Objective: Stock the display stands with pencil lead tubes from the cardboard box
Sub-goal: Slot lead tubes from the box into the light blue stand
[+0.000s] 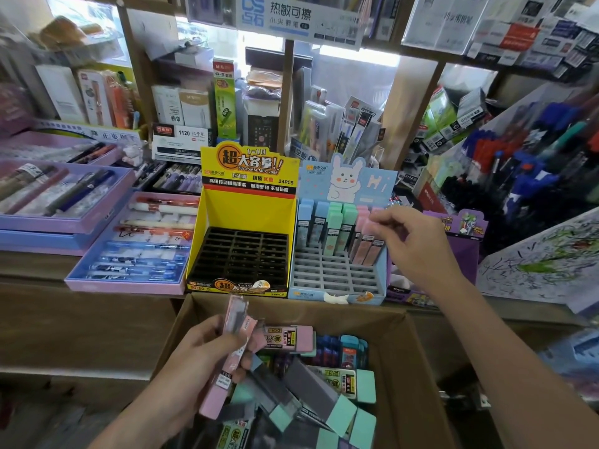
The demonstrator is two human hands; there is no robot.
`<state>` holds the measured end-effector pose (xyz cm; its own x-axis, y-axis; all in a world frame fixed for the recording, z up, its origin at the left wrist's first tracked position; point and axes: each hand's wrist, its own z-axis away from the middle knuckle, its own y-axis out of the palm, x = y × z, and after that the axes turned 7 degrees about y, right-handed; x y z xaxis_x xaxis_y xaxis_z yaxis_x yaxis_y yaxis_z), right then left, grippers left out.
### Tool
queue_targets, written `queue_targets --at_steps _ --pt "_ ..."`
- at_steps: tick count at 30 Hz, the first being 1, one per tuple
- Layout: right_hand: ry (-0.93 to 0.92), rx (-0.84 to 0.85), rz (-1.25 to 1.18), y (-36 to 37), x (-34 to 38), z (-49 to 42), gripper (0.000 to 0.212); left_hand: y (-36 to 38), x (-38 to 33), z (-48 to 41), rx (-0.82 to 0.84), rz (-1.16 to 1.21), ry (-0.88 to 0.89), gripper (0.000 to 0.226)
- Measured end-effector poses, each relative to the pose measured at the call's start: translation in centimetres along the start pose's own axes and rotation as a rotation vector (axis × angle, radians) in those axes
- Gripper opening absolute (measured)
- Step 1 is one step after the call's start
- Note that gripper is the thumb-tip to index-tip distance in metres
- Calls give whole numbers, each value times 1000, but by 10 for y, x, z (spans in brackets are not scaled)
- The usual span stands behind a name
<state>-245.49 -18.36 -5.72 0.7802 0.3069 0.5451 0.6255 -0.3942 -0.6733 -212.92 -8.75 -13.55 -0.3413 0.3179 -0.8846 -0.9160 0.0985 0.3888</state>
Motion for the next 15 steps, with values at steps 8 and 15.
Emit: queue_targets --at_steps 8,15 --pt "-160 -91 178 11 -8 2 10 0 2 -1 -1 15 14 25" --pt "-110 -118 154 13 5 11 20 -2 5 -2 6 -1 38 23"
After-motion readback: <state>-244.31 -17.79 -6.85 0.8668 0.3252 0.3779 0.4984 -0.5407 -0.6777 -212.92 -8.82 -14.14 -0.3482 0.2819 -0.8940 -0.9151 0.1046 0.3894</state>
